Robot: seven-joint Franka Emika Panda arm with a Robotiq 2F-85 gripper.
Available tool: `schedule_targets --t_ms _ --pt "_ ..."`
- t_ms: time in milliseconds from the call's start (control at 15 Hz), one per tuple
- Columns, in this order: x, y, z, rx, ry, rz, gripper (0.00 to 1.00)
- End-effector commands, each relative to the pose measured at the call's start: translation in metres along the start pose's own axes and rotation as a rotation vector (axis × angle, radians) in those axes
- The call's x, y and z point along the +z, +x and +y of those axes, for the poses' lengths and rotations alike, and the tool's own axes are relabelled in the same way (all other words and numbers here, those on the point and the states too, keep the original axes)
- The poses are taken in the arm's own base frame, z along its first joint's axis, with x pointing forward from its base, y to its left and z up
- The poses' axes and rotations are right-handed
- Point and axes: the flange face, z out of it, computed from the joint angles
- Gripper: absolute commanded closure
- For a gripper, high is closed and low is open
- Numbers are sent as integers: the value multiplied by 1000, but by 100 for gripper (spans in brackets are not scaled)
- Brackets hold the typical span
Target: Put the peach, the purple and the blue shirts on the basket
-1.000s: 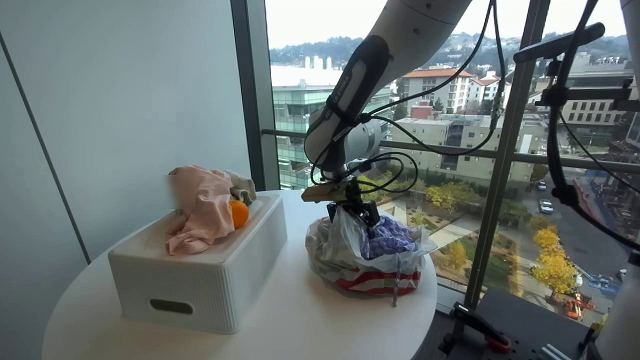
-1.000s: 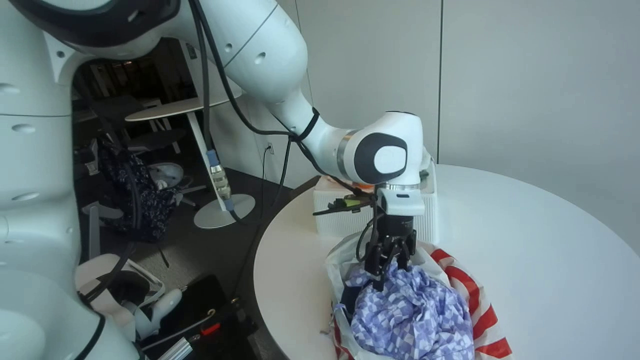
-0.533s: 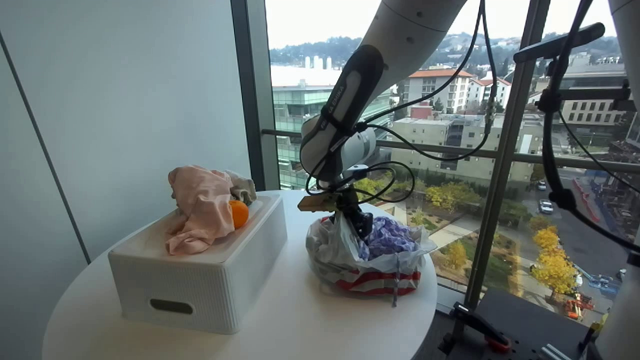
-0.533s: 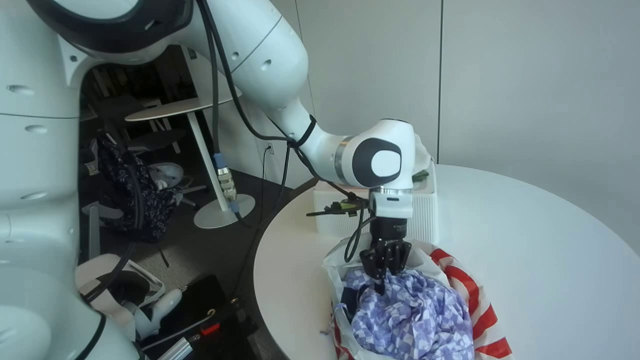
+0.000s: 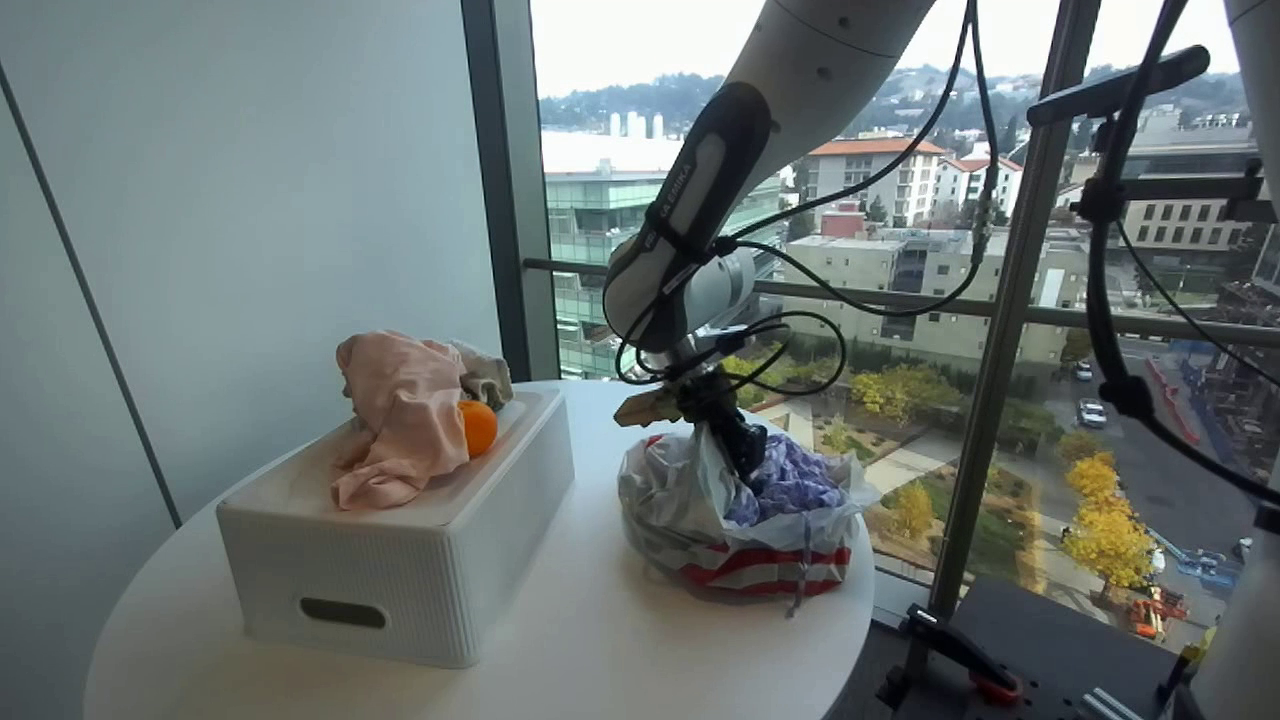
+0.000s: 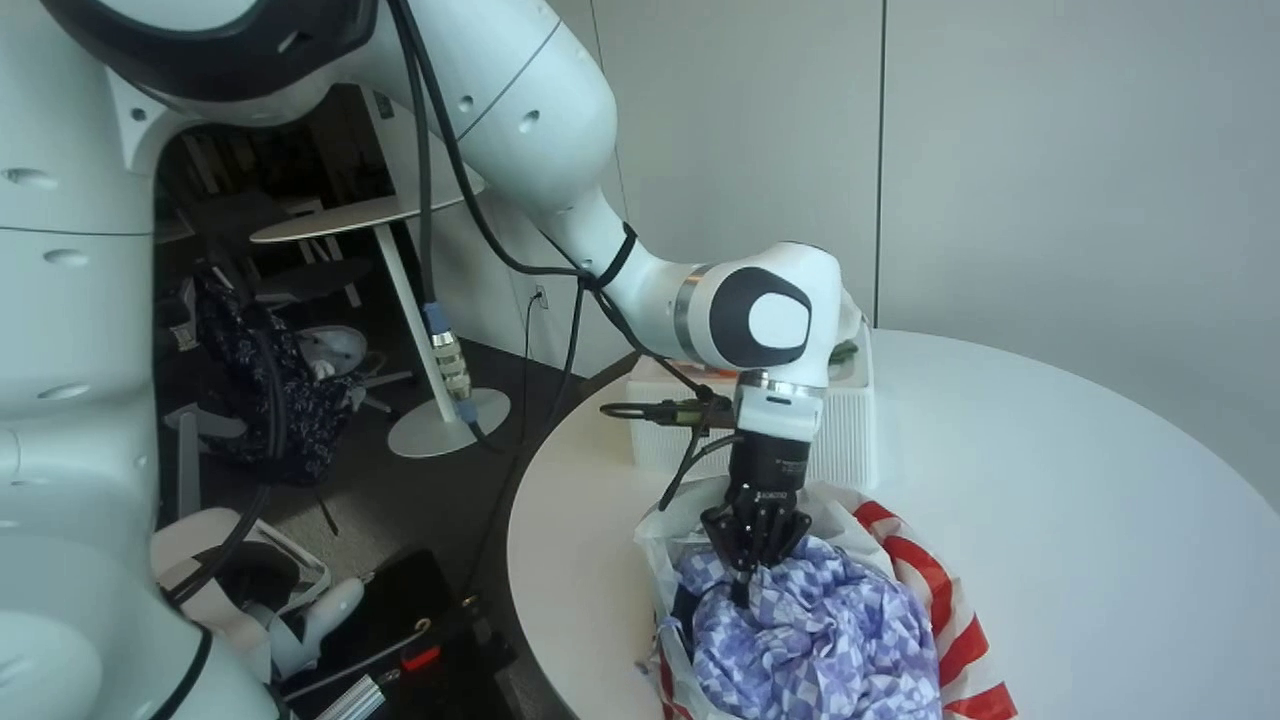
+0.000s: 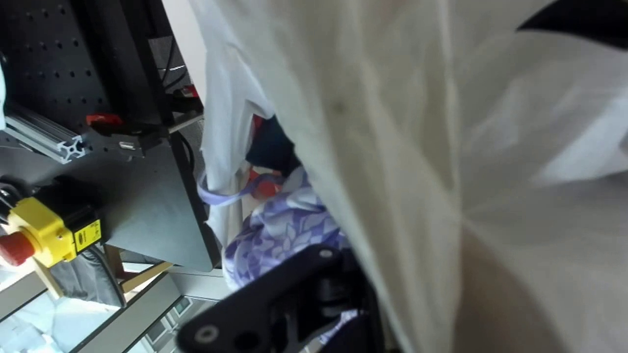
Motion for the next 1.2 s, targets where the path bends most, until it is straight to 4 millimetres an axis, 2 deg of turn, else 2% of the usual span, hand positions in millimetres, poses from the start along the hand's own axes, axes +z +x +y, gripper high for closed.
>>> schedule_targets --t_ms 0,333,667,867,1133 --pt "-23 7 25 120 -77 38 99" --pt "-60 6 46 316 -113 106 99" --pt "-106 18 77 583 -73 161 99" --pt "-146 32 98 737 -40 128 99" --pt "-219 44 133 853 106 74 99"
